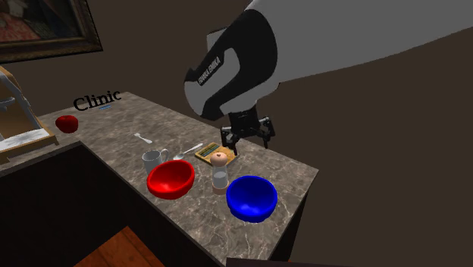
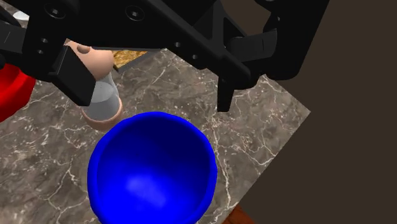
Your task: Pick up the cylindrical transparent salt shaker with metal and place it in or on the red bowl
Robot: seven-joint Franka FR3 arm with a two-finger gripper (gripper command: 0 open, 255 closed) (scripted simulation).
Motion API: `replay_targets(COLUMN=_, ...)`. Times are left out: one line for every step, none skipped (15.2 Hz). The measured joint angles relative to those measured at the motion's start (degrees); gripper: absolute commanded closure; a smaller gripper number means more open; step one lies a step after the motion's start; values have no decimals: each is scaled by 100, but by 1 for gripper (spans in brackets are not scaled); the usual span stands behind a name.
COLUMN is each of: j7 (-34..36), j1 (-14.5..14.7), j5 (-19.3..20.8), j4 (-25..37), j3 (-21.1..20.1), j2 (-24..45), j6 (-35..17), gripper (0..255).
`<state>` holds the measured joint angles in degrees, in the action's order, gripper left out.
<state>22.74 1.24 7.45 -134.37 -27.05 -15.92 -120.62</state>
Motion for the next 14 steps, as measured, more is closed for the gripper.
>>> replay_targets(j7=184, j1=-15, j5=120, j4=69, j3=-108, j2=200, j6=-104, gripper=0)
replay_targets(j7=388, j1=-25, j5=256, j4=192, j3=-223, j2=421, j6=-164, gripper=0)
replay_targets(j7=623, j1=-46, j5=446, j4=362, j3=-342, j2=717, j6=-237, gripper=0)
replay_targets(j7=823, j1=-48, j5=613, j4=495, j3=-428, j2=942, j6=-271, gripper=0)
replay_targets(j7=954, j1=-61, j5=768, j4=577, j3=-464, j2=1120, j6=-327, gripper=0)
replay_targets(j7=1175, j1=-39, j5=967, j4=724, j3=-543, j2=1375, j6=-359, gripper=0)
replay_targets(j7=1404, j1=-29, j5=1227, j4=936, j3=-585, j2=1714, j6=-394, gripper=0)
replay_targets(j7=1620, j1=30, j5=1417, j4=1073, j3=-629, j2=1937, j6=-389, gripper=0)
replay_targets(j7=1781, j1=85, j5=1584, j4=1238, j3=-650, j2=2137, j6=-350, gripper=0)
replay_targets(j7=1964, j1=151, j5=1802, j4=1441, j3=-647, j2=2415, j6=-337, gripper=0)
replay_targets(j7=2162, j1=240, j5=2030, j4=1619, j3=-631, j2=2698, j6=-338, gripper=0)
replay_targets(j7=2319, j1=337, j5=2208, j4=1821, j3=-613, j2=2938, j6=-290, gripper=0)
replay_targets(j7=2469, j1=458, j5=2394, j4=2088, j3=-581, j2=3220, j6=-216, gripper=0)
replay_targets(j7=2577, j1=526, j5=2505, j4=2157, j3=-557, j2=3353, j6=-229, gripper=0)
